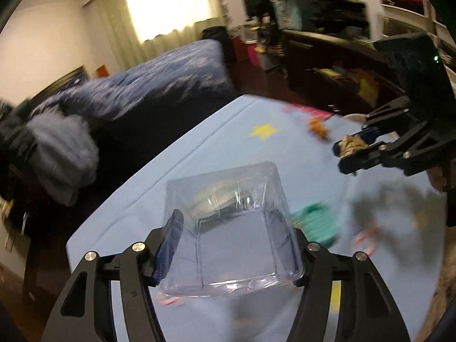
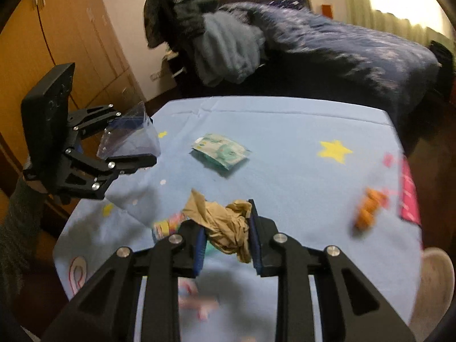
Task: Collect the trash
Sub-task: 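Carry container and paper over the bin and open both tools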
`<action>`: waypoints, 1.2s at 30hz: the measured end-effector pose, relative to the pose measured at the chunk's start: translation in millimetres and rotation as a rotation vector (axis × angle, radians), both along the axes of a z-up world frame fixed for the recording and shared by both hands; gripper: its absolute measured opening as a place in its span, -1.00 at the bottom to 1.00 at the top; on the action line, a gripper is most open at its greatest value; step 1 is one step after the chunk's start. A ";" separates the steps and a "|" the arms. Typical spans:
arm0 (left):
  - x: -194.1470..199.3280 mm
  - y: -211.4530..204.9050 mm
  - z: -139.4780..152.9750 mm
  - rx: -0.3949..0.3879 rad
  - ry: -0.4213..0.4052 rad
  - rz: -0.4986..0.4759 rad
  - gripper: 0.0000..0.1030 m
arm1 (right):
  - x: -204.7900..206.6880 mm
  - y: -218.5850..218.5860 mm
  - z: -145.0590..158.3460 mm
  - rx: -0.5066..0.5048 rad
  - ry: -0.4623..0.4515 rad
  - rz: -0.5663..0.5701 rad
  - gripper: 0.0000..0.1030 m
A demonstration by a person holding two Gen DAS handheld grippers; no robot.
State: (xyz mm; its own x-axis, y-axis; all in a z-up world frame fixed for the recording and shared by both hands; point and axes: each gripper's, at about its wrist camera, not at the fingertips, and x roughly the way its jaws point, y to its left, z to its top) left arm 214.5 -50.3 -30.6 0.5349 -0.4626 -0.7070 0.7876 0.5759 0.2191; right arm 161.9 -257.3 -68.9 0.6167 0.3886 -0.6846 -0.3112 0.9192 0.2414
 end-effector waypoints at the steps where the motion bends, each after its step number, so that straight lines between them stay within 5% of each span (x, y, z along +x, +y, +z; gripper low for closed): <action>1: -7.6 -15.2 3.3 -0.004 0.000 -0.021 0.22 | -11.3 -12.0 2.8 0.006 -0.012 -0.028 -0.48; 8: -39.2 -132.2 10.7 -0.052 0.038 -0.188 0.25 | -81.6 -122.1 12.4 0.033 -0.052 -0.296 -0.48; 17: -62.8 -294.5 -10.1 -0.031 0.098 -0.383 0.23 | -117.4 -230.2 -21.0 0.045 0.005 -0.522 -0.48; 25: -52.7 -360.1 -36.4 0.105 0.132 -0.355 0.31 | -124.3 -275.2 -45.6 0.033 0.024 -0.610 -0.46; 27: -50.1 -365.3 -41.5 0.120 0.125 -0.345 0.75 | -121.2 -279.9 -49.3 0.032 0.030 -0.619 -0.39; 29: -48.7 -371.4 -44.0 0.126 0.128 -0.344 0.91 | -119.6 -285.8 -52.4 0.038 0.031 -0.631 -0.31; 36: -51.4 -381.3 -51.8 0.160 0.093 -0.362 0.93 | -118.7 -298.5 -56.1 0.057 0.030 -0.648 -0.22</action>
